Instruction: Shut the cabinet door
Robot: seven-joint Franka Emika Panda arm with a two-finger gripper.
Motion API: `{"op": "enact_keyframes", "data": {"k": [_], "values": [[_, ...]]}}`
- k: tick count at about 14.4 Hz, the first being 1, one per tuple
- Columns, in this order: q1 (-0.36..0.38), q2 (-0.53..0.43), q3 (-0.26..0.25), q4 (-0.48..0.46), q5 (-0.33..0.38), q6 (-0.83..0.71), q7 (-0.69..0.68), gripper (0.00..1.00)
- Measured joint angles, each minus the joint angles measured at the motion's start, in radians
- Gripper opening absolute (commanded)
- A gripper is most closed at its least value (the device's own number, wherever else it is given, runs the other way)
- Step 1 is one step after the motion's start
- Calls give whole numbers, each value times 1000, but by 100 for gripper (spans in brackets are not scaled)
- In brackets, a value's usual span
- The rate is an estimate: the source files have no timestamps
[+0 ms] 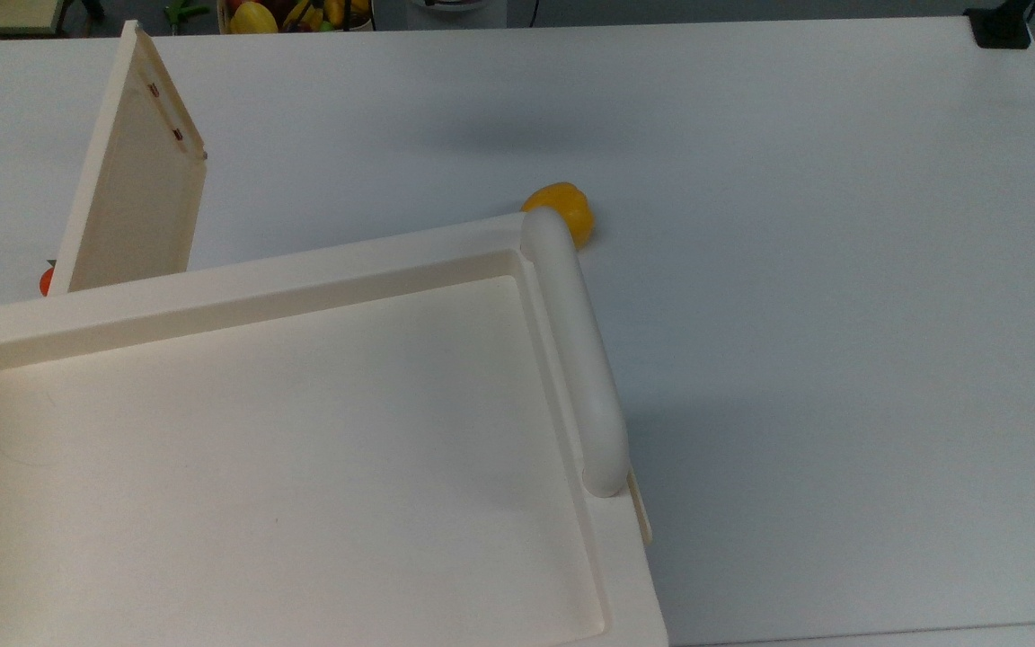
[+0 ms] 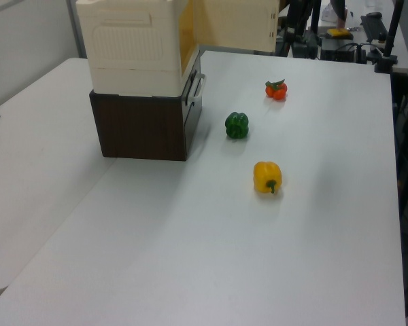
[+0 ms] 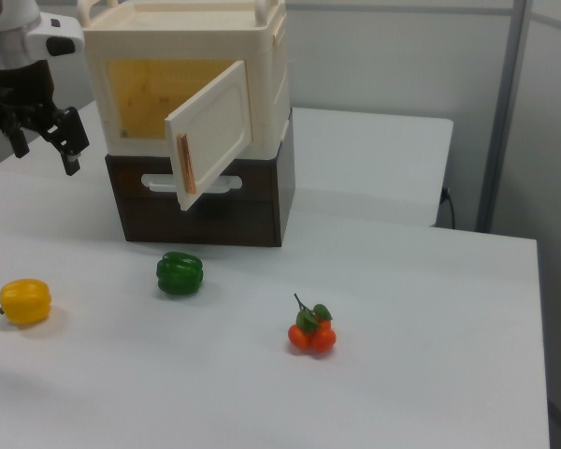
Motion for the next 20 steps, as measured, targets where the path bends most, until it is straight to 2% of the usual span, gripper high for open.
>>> {"op": "enact_keyframes", "data": {"k": [10,11,12,14,15,17,18,20], "values": [[0,0,0,0,0,0,0,100],[0,0,0,0,0,0,0,97],[0,0,0,0,0,0,0,81],[0,0,0,0,0,0,0,56],[0,0,0,0,0,0,0,31],[0,0,-1,0,0,1,0,5],[-1,0,-5,0,0,2,0,0],[-3,0,-10,1,0,2,-3,0]]}}
